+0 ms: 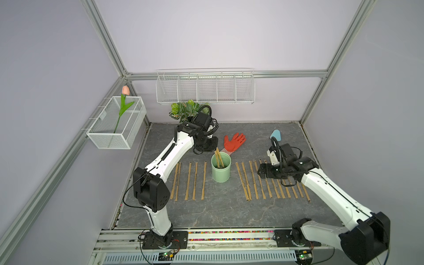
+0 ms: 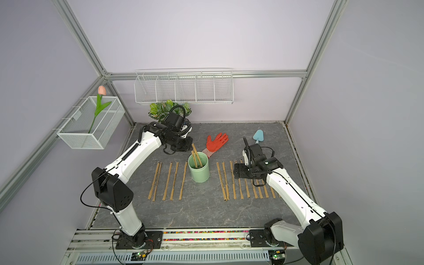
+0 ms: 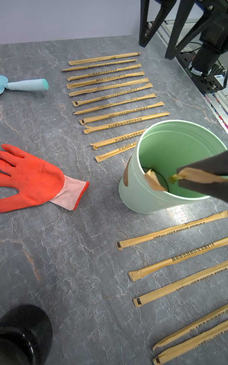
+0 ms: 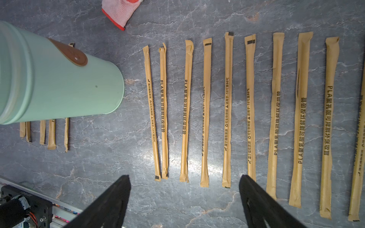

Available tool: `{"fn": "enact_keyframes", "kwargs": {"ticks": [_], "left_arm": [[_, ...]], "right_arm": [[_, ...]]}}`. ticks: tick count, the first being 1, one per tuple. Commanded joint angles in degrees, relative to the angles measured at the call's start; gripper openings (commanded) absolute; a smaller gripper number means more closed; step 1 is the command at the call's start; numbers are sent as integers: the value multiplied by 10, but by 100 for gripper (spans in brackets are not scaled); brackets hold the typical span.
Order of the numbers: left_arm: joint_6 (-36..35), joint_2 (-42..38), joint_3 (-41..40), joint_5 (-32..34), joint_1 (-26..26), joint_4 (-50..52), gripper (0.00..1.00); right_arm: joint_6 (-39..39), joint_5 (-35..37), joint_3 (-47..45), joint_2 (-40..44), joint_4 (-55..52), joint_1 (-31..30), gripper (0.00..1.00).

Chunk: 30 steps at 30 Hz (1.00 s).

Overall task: Take the straws out of the storage container
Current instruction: Pick up the straw from the container.

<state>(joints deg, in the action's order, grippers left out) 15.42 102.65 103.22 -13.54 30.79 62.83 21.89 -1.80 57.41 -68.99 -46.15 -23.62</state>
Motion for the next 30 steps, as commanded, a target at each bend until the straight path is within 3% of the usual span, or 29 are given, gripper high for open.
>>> {"fn": "enact_keyframes", "kwargs": {"ticks": [1, 15, 30], "left_arm": [[-14, -18, 29, 9, 2, 31, 5], [-21, -34, 114, 18, 2, 68, 5], [-49, -112, 248, 134, -4, 135, 4]], "right_arm": [[7, -8, -6, 2, 5, 4, 89], [6, -11, -5, -4, 9, 4, 89], [3, -13, 14, -5, -4, 4, 89]]}}
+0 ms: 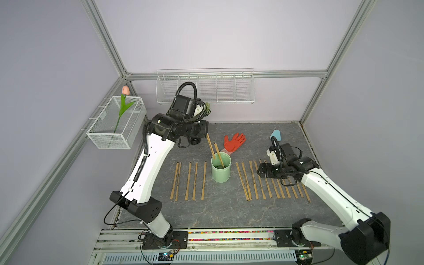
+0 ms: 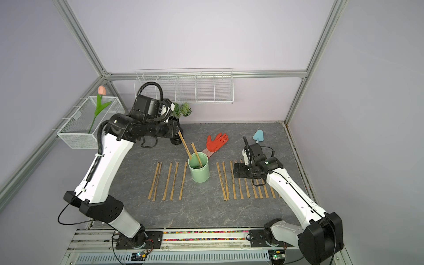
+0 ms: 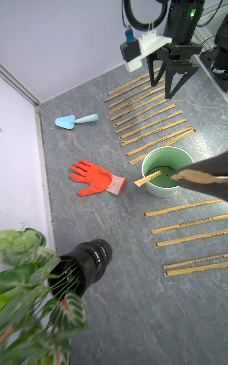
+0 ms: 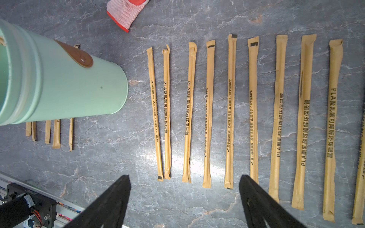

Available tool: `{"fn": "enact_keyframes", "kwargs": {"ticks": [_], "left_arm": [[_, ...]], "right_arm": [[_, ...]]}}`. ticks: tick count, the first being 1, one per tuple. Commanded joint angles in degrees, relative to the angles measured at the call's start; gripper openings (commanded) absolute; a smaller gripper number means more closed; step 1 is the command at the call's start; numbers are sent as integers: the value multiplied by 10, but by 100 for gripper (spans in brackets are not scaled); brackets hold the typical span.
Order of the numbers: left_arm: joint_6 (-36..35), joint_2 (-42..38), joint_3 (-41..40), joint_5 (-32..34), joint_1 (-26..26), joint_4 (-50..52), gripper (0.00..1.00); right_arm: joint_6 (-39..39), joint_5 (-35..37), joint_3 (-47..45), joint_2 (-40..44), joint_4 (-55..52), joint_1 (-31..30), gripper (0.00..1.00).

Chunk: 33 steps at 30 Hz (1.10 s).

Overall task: Take the straws out of the storage container
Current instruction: Pick up the straw from the container, then place the straw at the center of the board.

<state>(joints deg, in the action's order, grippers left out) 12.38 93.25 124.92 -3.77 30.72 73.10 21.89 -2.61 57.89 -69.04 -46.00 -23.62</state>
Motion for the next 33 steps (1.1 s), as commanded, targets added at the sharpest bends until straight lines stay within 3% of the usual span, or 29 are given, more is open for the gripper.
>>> {"fn": "enact_keyframes", "kwargs": {"ticks": [1, 9, 15, 25, 33], "left_arm": [[-22, -21, 41, 41, -6, 42, 4], [-34, -33, 57, 56, -56, 111, 5], [-39, -24, 30, 111, -79, 144, 5], [-17, 21, -22, 198, -92, 166, 5], [-8, 68, -62, 215, -126, 183, 4]], "right_arm": [[4, -5, 10, -5, -6, 3, 89], [4, -9, 17, -1, -14, 4, 89], [2, -11, 11, -2, -17, 3, 89], [-9, -13, 5, -6, -12, 3, 89], [-17, -11, 1, -10, -4, 4, 89]]}}
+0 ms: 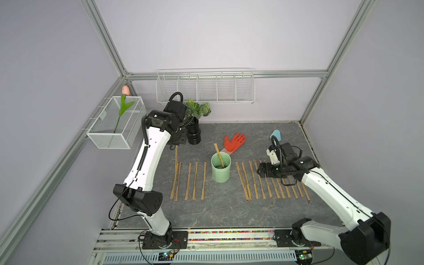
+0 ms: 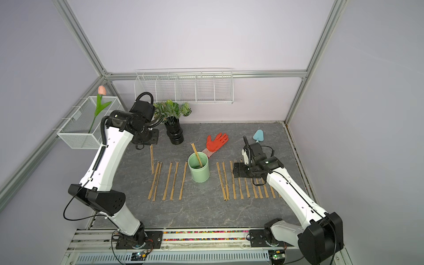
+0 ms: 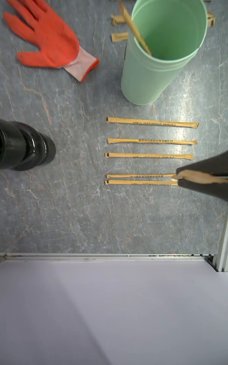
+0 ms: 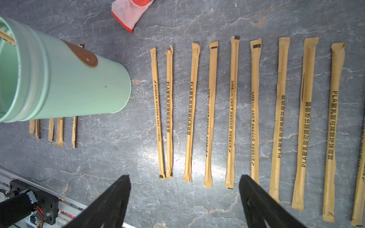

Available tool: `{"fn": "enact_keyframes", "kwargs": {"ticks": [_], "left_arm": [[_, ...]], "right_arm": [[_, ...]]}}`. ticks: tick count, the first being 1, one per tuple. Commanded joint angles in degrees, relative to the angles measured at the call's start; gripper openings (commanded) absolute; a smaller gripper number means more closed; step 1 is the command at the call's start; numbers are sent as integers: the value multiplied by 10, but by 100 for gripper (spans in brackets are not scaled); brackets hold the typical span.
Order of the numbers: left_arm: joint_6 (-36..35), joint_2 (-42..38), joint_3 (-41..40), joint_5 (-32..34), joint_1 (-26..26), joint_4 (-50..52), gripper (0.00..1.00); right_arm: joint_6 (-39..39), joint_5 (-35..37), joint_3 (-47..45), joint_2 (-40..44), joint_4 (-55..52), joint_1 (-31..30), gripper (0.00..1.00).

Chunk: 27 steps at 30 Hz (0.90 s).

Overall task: Take the straws out of the storage container
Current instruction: Place the straw at the center of the board.

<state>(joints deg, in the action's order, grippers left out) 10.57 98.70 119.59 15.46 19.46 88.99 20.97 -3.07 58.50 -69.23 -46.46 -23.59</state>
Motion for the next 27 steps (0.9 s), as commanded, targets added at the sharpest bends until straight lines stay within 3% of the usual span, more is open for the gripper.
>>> {"fn": "enact_keyframes", "kwargs": {"ticks": [1, 8, 27], "left_arm": [[13, 22, -12, 27, -19, 28, 5], [29, 59, -51, 54, -56, 33, 5], [25, 184, -79, 21, -113, 19, 5]], "right_arm": [[-8, -6, -6, -10, 2, 3, 89], [-10, -4, -3, -23, 6, 4, 89], [-14, -6, -26, -46, 36, 4, 89]]}}
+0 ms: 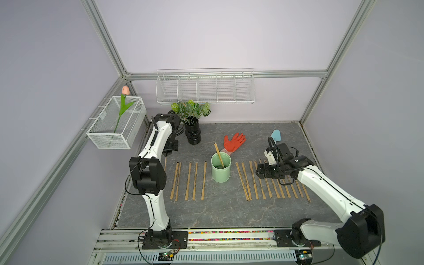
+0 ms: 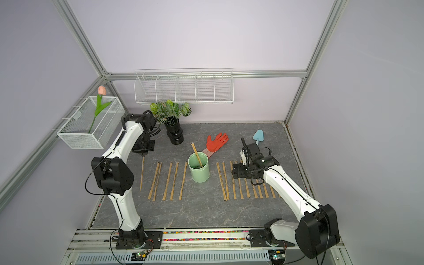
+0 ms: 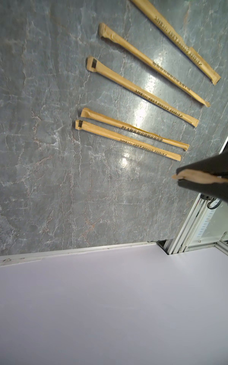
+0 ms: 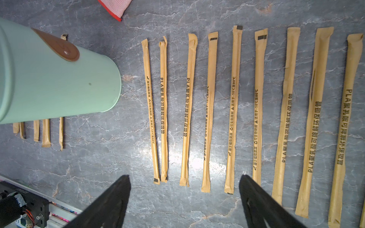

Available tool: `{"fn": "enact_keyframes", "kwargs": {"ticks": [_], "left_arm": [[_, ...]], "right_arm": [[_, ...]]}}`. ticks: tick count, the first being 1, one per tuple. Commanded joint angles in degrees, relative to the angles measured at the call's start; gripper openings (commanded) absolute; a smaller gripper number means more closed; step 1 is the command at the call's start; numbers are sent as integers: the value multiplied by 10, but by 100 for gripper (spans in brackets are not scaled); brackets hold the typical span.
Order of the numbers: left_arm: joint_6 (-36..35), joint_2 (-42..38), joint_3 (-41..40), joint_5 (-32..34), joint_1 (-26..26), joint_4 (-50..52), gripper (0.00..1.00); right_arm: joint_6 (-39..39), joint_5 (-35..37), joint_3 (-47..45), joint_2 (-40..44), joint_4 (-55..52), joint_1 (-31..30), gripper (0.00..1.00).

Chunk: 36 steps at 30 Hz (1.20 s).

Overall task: Take the straws out of the storage container
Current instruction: Place the straw at the center of the board.

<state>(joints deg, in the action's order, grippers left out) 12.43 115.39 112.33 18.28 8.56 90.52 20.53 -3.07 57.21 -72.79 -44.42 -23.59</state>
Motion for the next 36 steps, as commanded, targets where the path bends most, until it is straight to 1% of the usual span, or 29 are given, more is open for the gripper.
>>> {"fn": "enact_keyframes", "kwargs": {"ticks": [1, 10, 19, 36], "left_arm": [[6, 25, -5, -8, -5, 4, 5], [4, 87, 39, -12, -14, 18, 5], [3, 113, 39, -14, -27, 13, 5], [-1, 152, 45, -15, -31, -2, 5]], "right_arm": [[-9, -7, -14, -12, 18, 4, 89], [-10, -17, -17, -42, 41, 3, 89], [-13, -23, -17, -66, 55, 4, 89], [-11, -26, -17, -92, 69, 3, 89]]}}
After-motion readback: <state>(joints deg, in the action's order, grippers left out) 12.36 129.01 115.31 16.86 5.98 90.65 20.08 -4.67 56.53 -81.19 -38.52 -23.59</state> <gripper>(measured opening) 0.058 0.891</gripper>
